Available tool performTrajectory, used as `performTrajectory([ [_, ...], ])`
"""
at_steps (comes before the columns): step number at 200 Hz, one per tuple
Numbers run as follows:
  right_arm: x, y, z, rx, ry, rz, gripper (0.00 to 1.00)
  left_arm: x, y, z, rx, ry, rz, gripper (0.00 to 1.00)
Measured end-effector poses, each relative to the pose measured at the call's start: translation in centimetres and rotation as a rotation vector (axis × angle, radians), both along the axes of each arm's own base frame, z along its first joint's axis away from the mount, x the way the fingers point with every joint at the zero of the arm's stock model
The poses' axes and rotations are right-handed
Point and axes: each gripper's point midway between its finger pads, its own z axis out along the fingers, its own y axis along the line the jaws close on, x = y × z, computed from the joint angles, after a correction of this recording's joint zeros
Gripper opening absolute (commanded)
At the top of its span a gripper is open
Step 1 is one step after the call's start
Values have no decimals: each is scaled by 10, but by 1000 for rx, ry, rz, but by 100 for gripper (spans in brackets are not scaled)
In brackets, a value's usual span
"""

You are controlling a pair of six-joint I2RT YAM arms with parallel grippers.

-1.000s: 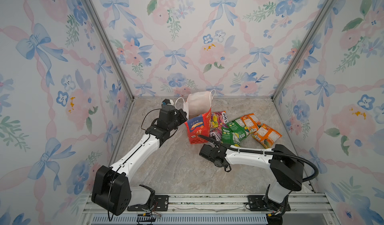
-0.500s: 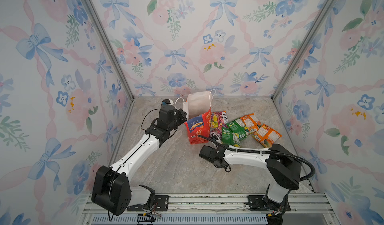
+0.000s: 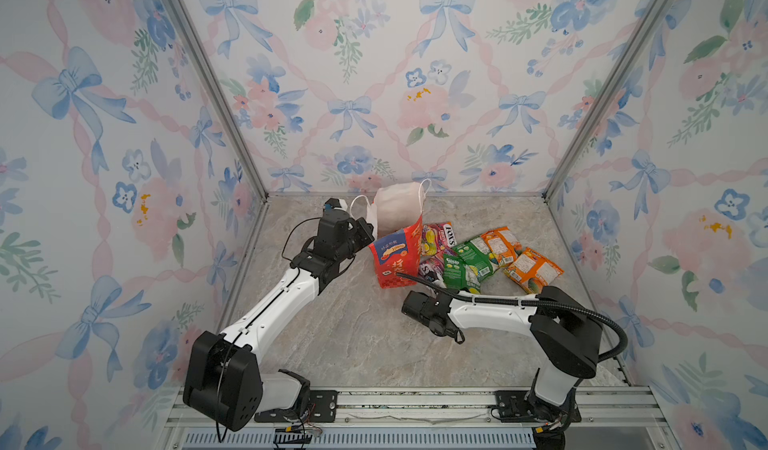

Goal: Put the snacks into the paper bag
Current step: 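Lower the open right gripper onto the green Spring Tea candy bag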

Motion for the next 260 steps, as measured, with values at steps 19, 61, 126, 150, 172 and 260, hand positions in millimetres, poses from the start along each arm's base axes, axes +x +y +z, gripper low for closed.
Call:
performTrajectory([
  [19, 1, -1, -5, -14, 10, 1, 90, 0, 0, 0, 0, 0, 0, 0],
  [61, 6, -6, -12, -16, 11, -7, 90, 1, -1, -3, 1, 6, -3, 0],
  [126, 13, -10, -18, -44, -2, -17, 90, 1, -1, -3, 1, 6, -3, 0],
  [150, 17, -11, -18, -43, -16, -28, 89, 1, -1, -3, 1, 6, -3, 0],
  [172, 21, -13, -18, -46, -30, -36, 89, 1, -1, -3, 1, 6, -3, 0],
  [260, 27, -22, -17, -81, -52, -57, 90, 1, -1, -3, 1, 6, -3, 0],
])
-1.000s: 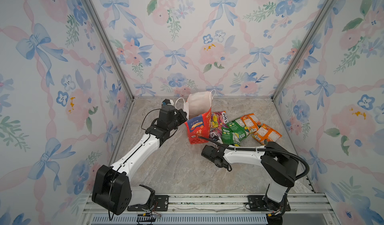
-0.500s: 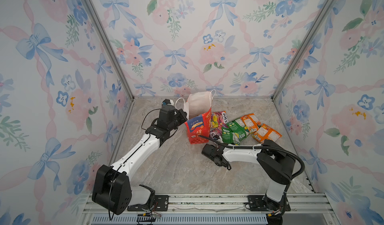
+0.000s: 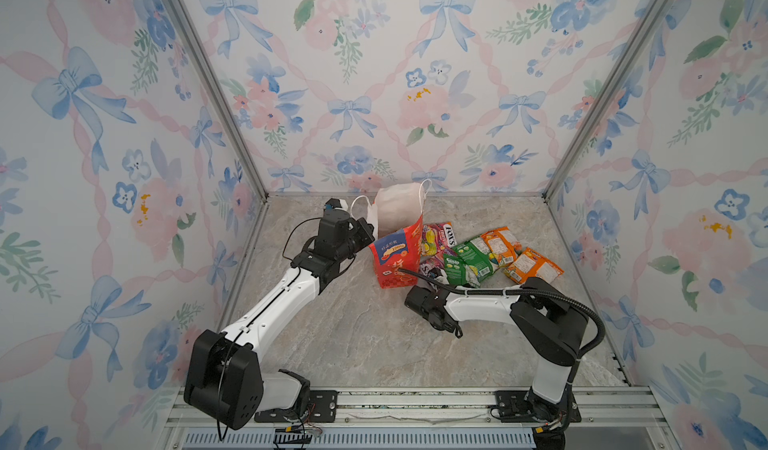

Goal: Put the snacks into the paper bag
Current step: 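Lower the open right gripper onto the green Spring Tea candy bag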

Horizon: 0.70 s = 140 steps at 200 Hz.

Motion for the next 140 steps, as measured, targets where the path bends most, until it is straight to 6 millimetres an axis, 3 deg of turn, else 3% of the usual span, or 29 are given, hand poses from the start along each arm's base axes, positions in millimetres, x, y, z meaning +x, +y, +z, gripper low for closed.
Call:
performTrajectory([
  [37, 3, -3, 0, -9, -3, -10, 89, 0, 0, 0, 0, 0, 0, 0],
  [67, 6, -4, -2, -18, -2, -8, 82, 0, 0, 0, 0, 0, 0, 0],
  [140, 6, -2, -11, -20, 25, 0, 52, 0, 0, 0, 0, 0, 0, 0],
])
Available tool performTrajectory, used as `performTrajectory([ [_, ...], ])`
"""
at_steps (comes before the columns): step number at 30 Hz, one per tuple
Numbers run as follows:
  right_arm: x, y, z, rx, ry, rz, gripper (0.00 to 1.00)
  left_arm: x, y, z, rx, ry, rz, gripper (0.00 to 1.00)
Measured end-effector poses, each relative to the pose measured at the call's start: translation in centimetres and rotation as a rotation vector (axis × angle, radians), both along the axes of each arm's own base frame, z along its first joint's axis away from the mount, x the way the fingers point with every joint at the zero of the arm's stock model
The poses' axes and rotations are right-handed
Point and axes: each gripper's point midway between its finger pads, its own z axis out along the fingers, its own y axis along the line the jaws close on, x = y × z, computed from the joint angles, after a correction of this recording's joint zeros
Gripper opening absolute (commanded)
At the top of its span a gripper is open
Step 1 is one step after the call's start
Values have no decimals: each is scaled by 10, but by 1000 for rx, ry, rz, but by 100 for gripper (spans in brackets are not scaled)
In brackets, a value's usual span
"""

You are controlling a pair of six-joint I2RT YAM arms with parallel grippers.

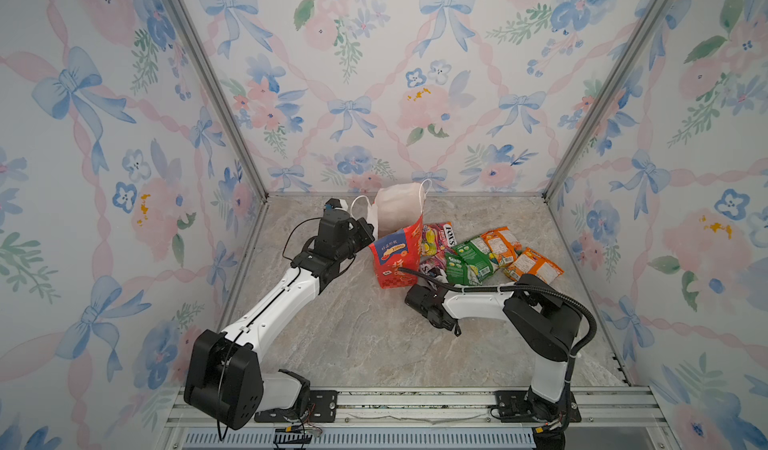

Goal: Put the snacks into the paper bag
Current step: 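Lower the open right gripper onto the green Spring Tea candy bag, then close the right gripper on the green candy bag's end and lift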

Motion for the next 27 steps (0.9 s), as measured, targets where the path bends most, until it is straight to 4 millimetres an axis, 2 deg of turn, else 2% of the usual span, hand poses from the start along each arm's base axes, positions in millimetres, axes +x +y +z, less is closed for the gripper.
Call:
performTrajectory([
  [5, -1, 1, -4, 15, 21, -2, 43, 0, 0, 0, 0, 0, 0, 0],
  [18, -2, 0, -6, 28, 37, -8, 31, 0, 0, 0, 0, 0, 0, 0],
  [23, -2, 0, -6, 28, 37, -11, 23, 0, 0, 0, 0, 0, 0, 0],
  [27, 0, -3, -6, 27, 37, -18, 9, 0, 0, 0, 0, 0, 0, 0],
])
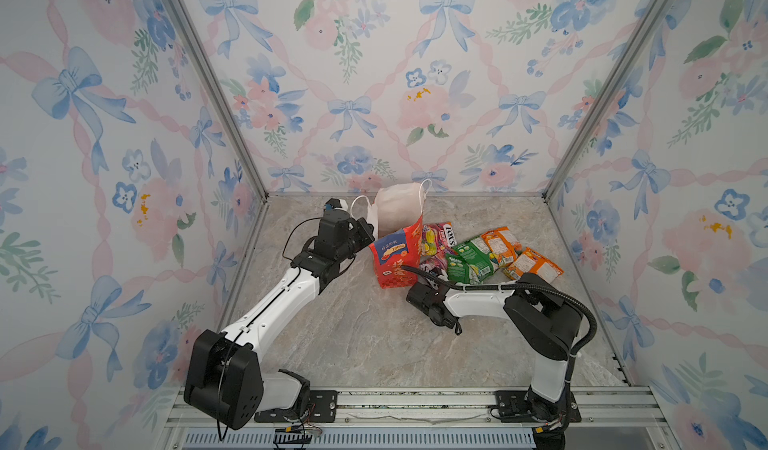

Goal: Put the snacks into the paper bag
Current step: 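Close the right gripper on the green candy bag's end and lift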

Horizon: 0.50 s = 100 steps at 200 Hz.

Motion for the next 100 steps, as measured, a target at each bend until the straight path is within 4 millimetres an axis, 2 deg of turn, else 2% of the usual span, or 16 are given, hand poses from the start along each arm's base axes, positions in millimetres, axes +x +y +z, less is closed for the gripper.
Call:
performTrajectory([
  [14, 0, -1, 2, 4, -1, -3, 0, 0, 0, 0, 0, 0, 0, 0],
  [100, -8, 4, 36, 169, 31, 2, 0, 0, 0, 0, 0, 0, 0, 0],
])
